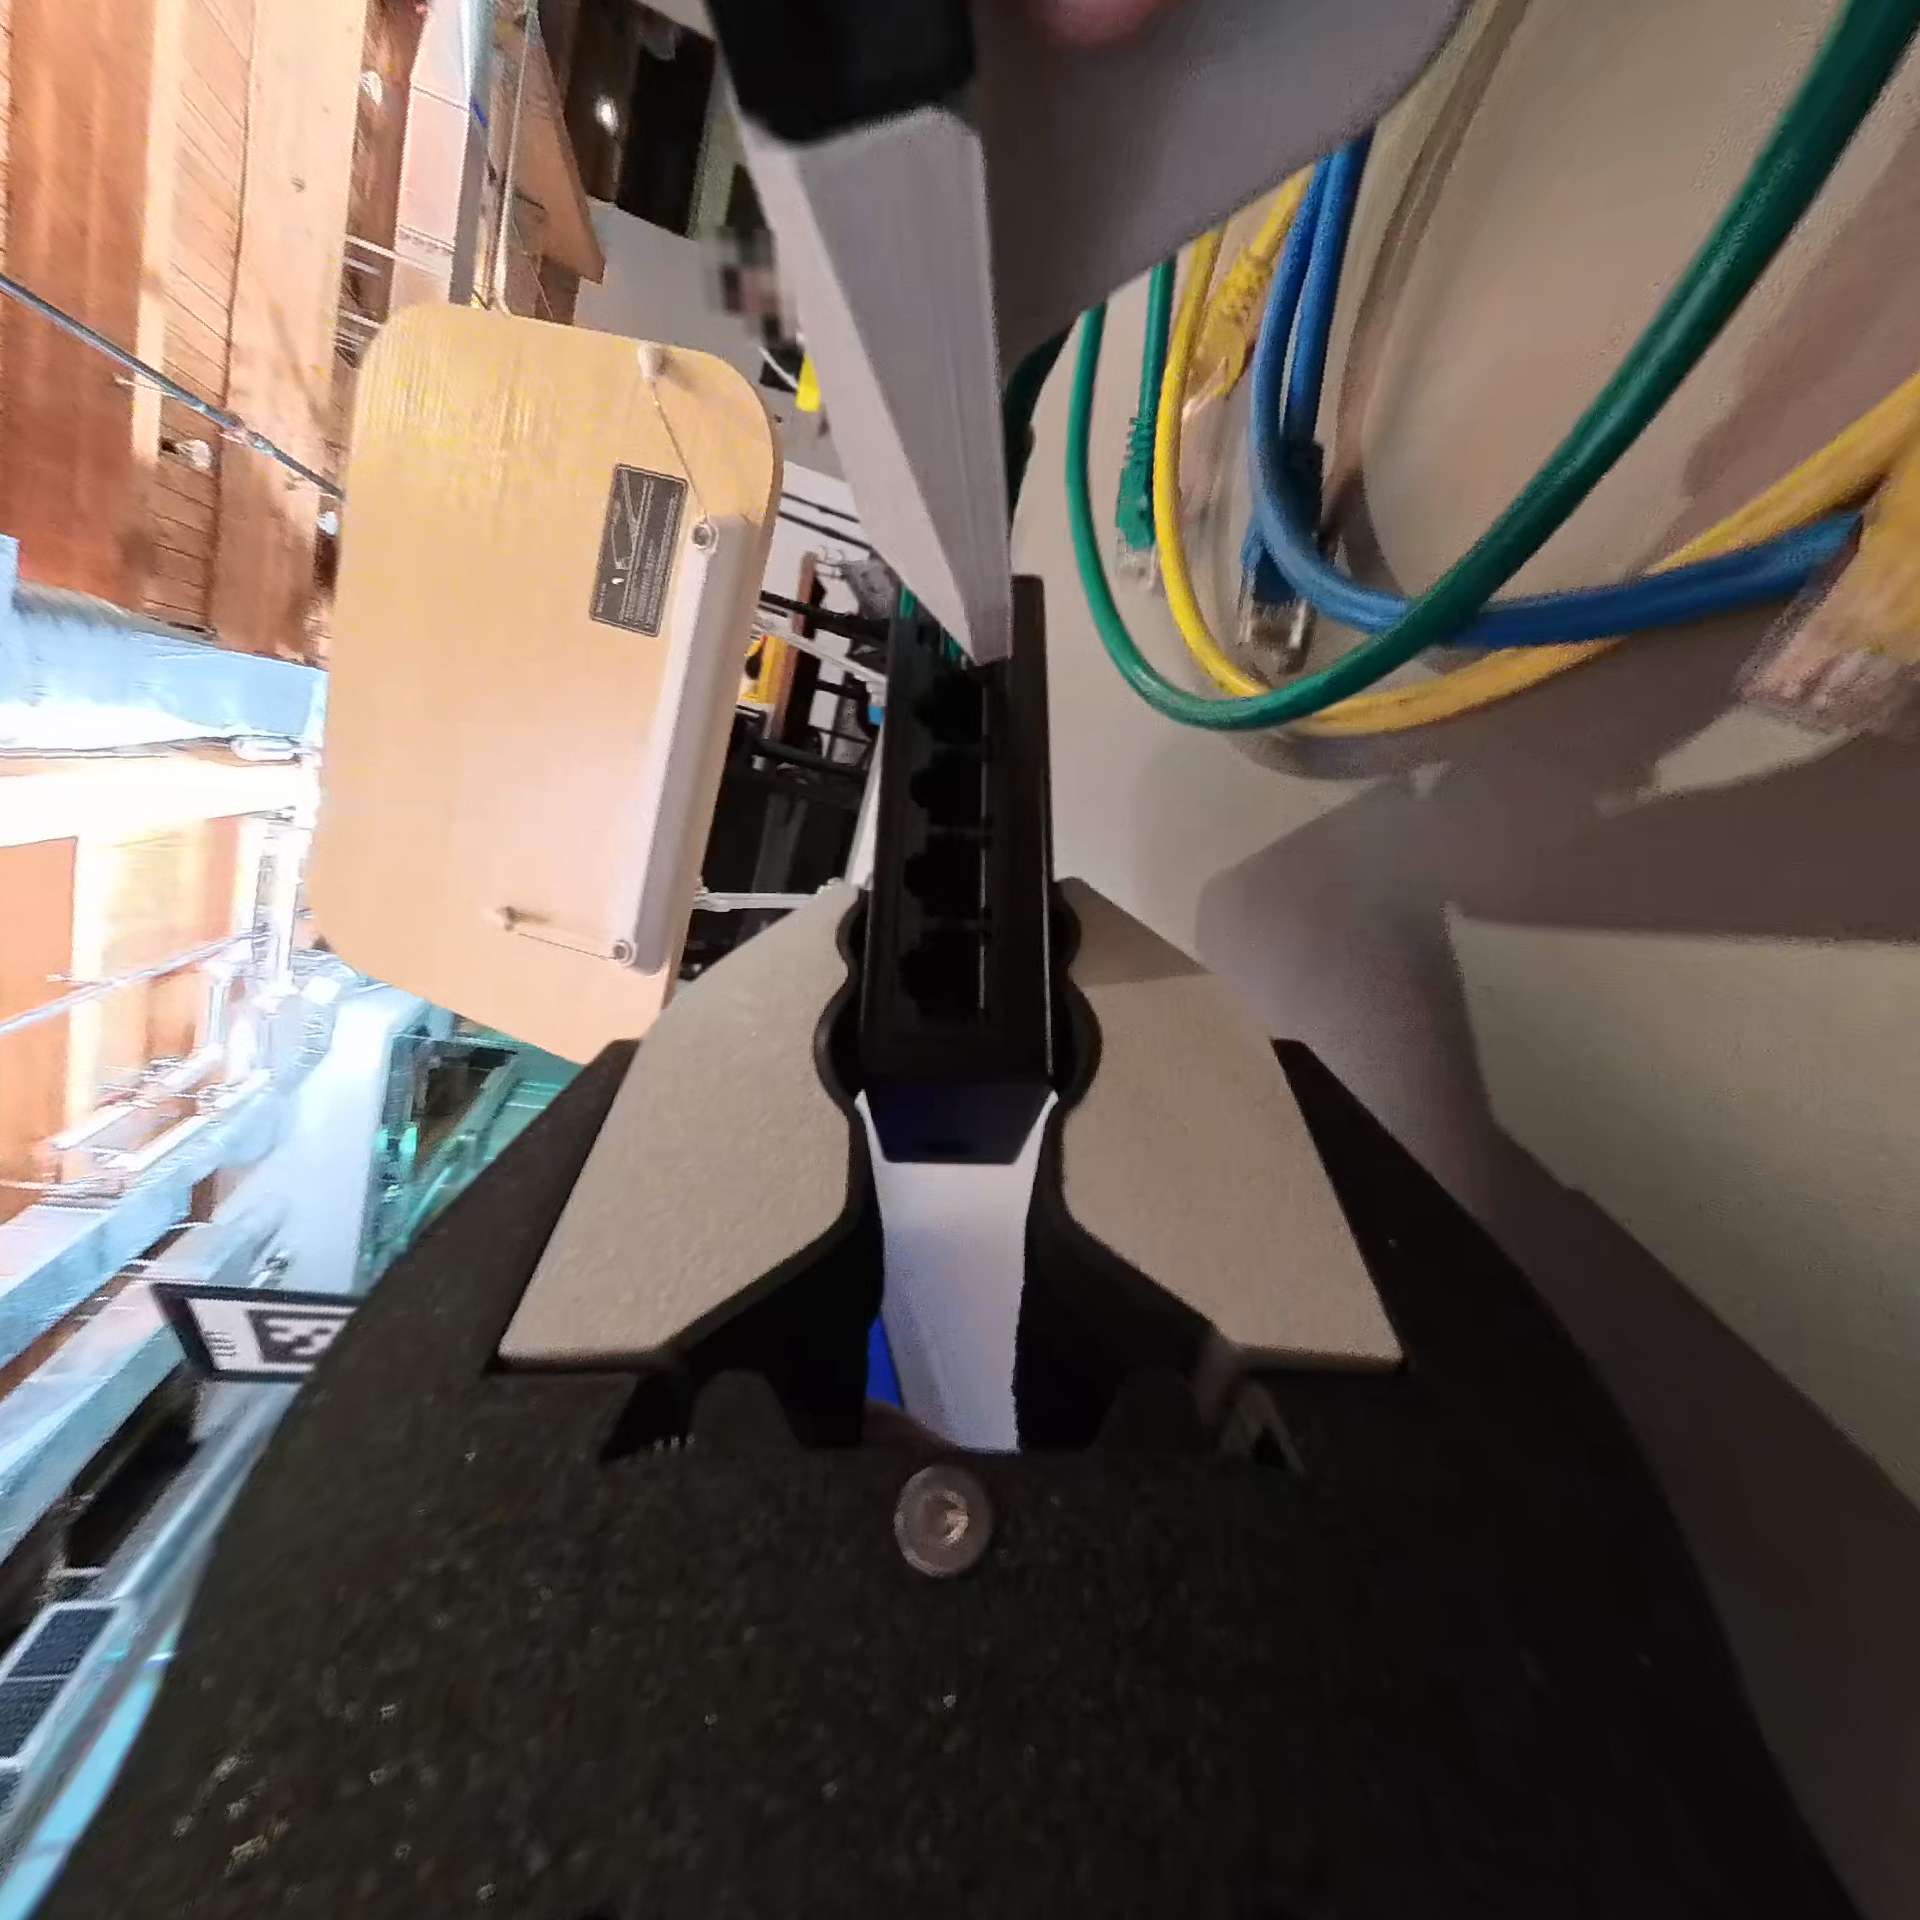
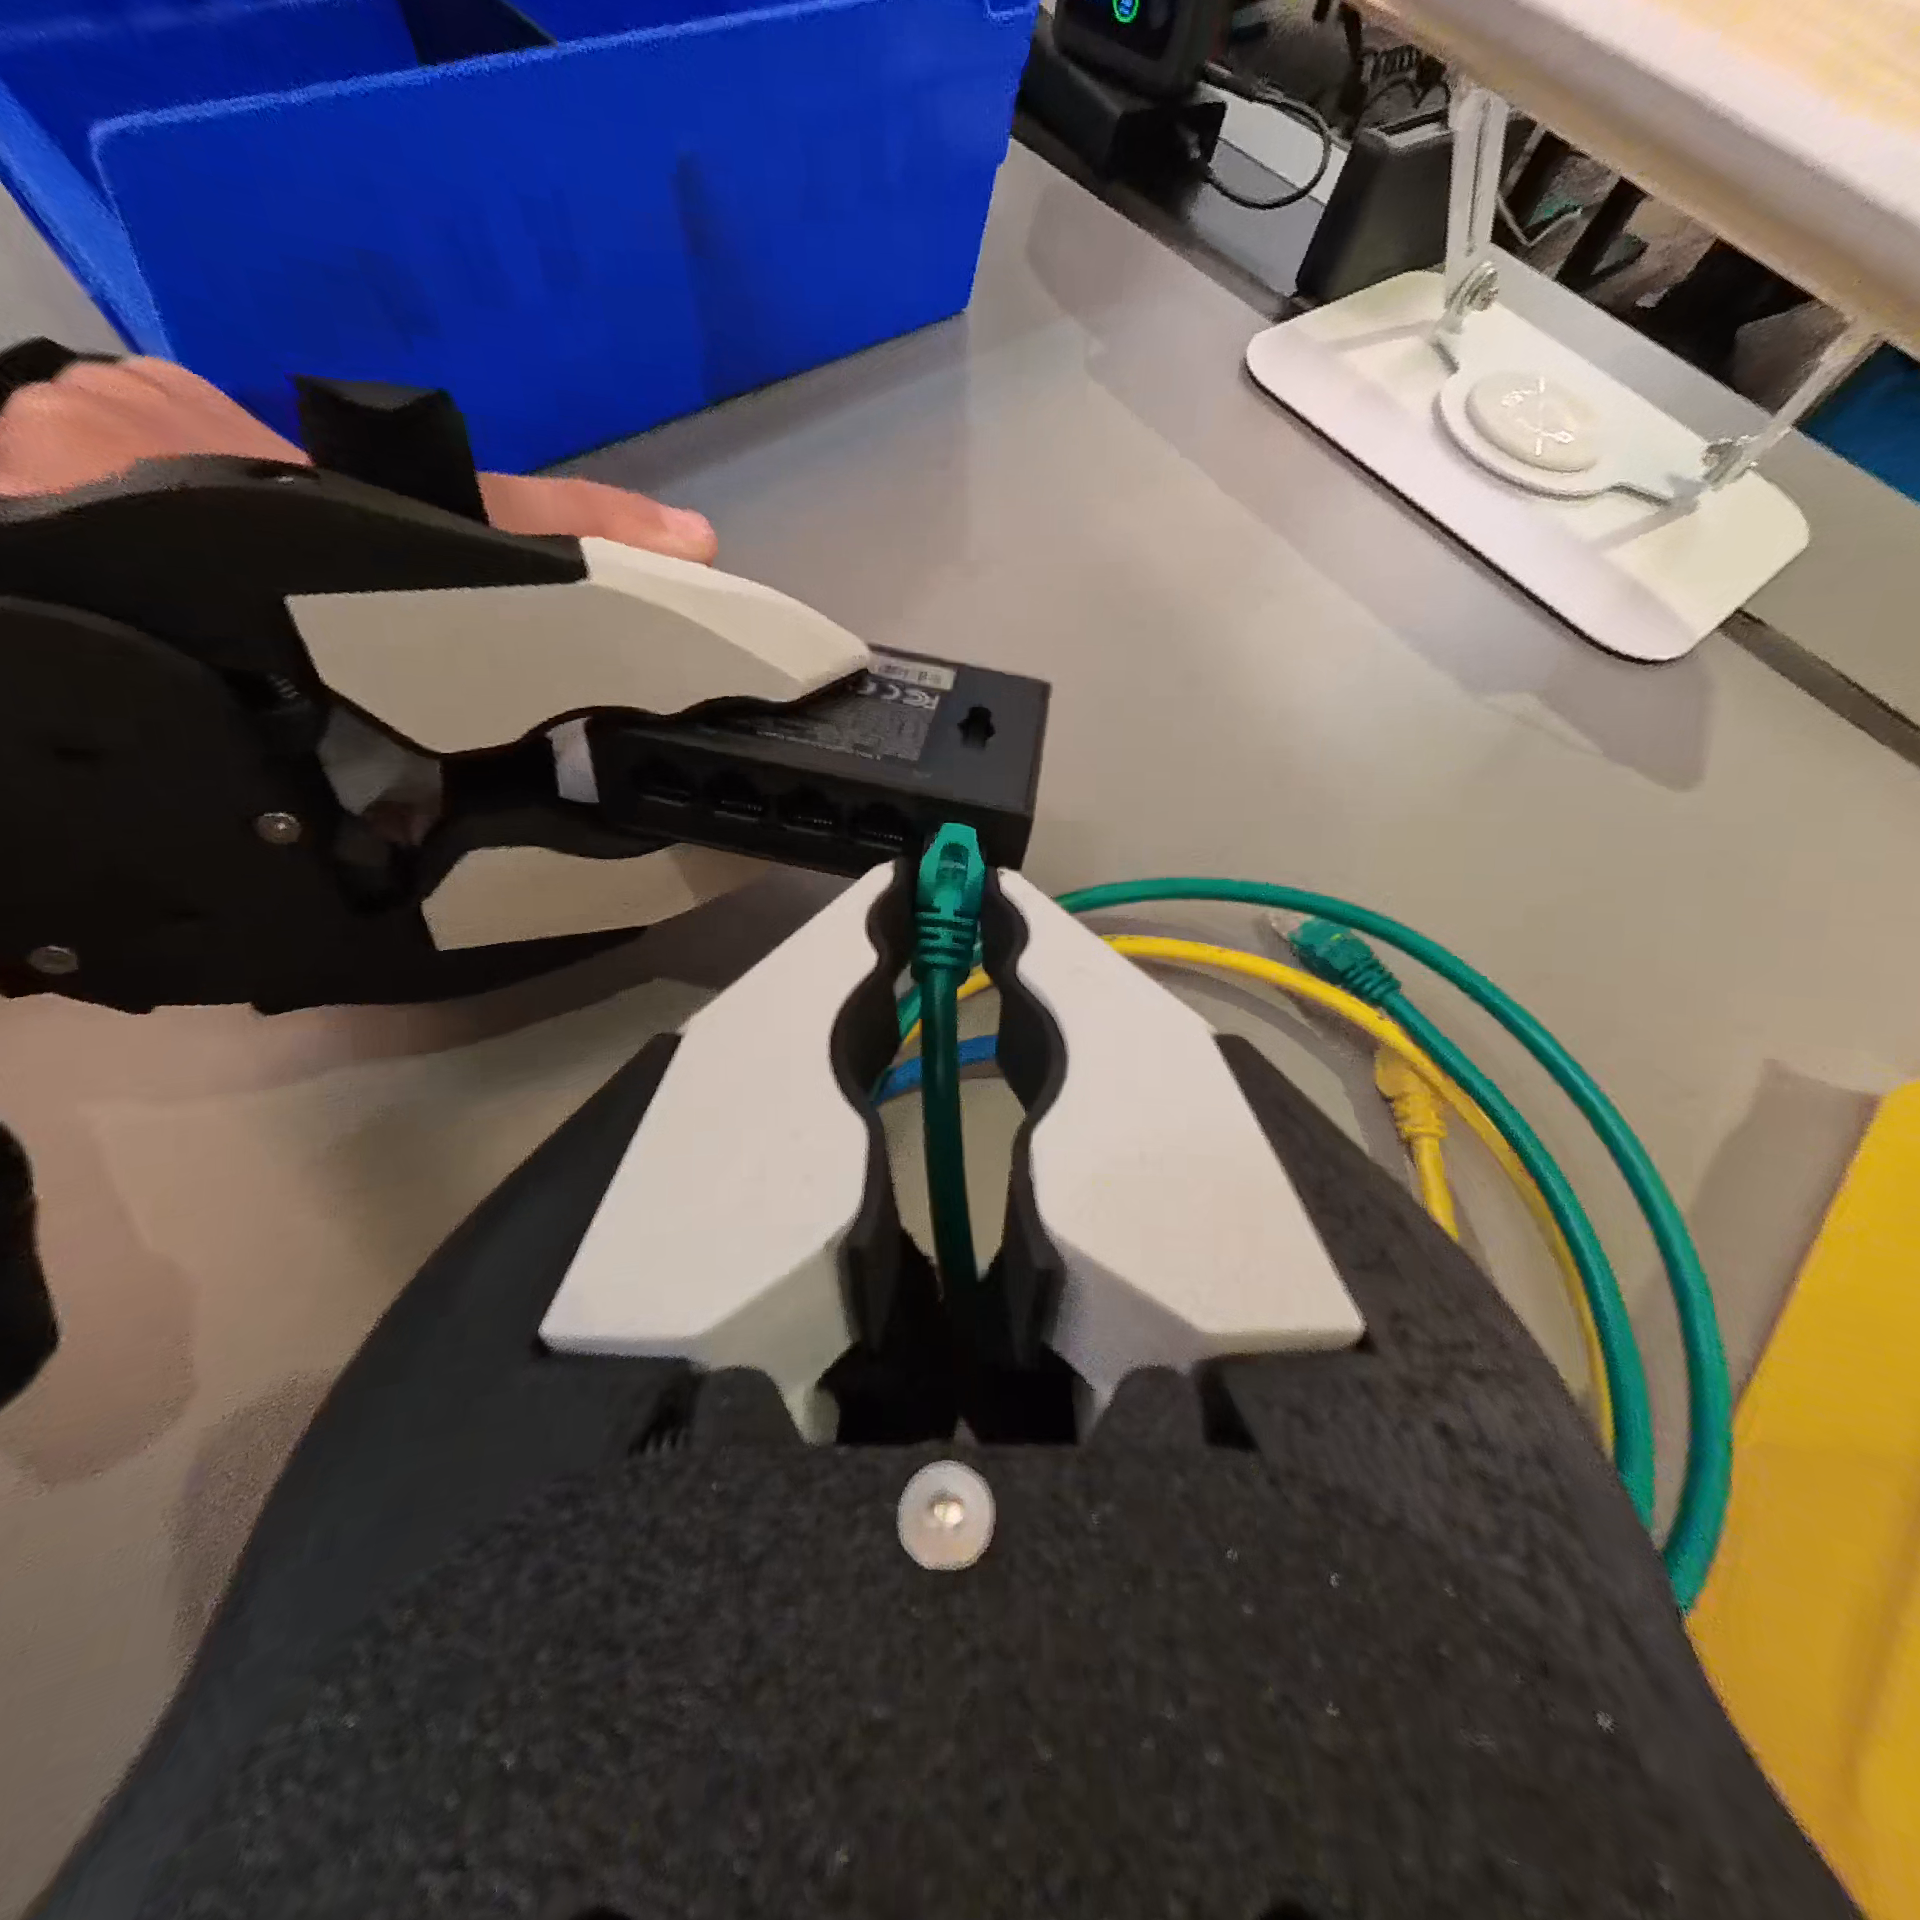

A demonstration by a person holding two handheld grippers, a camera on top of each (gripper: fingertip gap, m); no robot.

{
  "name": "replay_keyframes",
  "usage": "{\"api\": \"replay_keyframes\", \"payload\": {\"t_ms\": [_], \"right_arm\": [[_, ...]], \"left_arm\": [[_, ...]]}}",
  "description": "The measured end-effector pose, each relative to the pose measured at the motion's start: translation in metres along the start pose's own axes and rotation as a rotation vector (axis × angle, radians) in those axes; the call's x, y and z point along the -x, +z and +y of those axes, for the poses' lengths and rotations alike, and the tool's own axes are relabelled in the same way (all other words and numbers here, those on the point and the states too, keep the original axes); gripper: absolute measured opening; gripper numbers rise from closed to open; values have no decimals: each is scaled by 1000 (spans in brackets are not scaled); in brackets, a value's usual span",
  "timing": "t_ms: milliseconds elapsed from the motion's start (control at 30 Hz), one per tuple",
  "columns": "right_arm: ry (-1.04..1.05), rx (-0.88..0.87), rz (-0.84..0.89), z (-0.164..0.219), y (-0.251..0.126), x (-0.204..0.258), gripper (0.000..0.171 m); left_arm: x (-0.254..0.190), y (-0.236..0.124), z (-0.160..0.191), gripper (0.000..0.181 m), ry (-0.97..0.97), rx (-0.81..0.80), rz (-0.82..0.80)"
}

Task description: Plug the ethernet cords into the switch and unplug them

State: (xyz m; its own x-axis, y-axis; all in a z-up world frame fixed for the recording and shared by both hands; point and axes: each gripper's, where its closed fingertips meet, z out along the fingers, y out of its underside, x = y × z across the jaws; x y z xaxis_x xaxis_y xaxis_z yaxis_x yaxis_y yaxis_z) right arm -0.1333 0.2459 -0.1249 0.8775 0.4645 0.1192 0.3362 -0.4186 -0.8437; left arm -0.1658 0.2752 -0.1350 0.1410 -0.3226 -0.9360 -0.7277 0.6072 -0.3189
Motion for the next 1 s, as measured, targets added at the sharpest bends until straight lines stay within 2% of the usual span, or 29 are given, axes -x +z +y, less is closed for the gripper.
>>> {"api": "replay_keyframes", "payload": {"t_ms": [133, 200, 300, 467, 567, 700, 900, 933, 1000], "right_arm": [[15, 5, 26, 1, -6, -1, 11], [-2, -17, 50, 0, -6, -2, 12], [-92, -16, 179, -1, -7, -21, 12], [-28, -50, 197, -3, -10, -30, 11], [19, -86, 187, -8, -12, -26, 11], [67, -111, 173, -14, -12, -20, 12], [72, -105, 222, -8, -4, -22, 12], [67, -106, 241, -8, -4, -22, 11], [88, -131, 250, -10, -10, -19, 11]], "left_arm": [[-3, -4, -11, 29, -30, -60, 25], [-5, -5, -13, 37, -121, -93, 74], [-9, -9, -17, 55, -341, -118, 205], [14, -12, -20, 70, -850, -195, 371], [15, -6, -16, 75, -1041, -186, 447], [15, -4, -15, 62, -1103, -193, 473], [2, 3, -5, 62, -1054, -70, 499], [5, 6, 2, 62, -1041, -36, 451], [26, 19, 44, 61, -1064, 75, 288]]}}
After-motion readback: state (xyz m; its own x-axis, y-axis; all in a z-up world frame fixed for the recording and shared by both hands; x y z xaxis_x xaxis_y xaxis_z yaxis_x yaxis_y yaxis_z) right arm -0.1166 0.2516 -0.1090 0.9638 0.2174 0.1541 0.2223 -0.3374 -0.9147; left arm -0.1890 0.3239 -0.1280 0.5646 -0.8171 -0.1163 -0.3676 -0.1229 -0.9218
